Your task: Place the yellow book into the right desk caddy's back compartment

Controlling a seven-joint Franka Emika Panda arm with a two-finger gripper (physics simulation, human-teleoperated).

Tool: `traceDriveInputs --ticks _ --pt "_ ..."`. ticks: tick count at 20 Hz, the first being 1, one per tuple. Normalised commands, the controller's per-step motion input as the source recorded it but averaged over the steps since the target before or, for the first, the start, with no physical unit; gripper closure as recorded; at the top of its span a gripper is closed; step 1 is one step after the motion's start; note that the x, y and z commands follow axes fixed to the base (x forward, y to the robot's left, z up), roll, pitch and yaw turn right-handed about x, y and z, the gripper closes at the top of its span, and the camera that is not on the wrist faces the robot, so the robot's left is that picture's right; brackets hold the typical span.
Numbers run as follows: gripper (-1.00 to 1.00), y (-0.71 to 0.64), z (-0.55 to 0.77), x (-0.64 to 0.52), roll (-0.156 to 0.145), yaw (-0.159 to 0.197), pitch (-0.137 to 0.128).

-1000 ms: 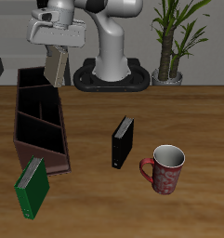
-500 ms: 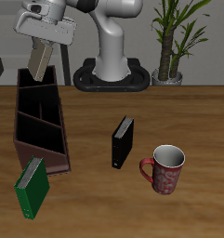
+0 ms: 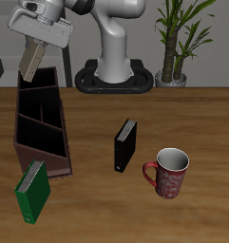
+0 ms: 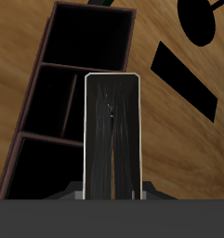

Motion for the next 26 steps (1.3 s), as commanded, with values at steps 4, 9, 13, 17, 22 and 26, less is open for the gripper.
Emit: traceDriveInputs --ticks 4,9,13,17,22,26 --pt "1.00 0.01 0.02 0.14 -0.006 -0.029 0.002" --pt "1.00 0.17 0.14 0.17 -0.004 -0.081 -0.013" --pt "1.00 0.20 0.07 0.15 0.013 -0.036 -0.002" --pt "1.00 0.04 0.10 0.17 -0.047 -0.123 0.000" --pt "1.00 0.05 -0.02 0.12 0.011 0.004 -0.016" --pt "1.00 0.01 -0.05 0.07 0.001 -0.002 -0.002"
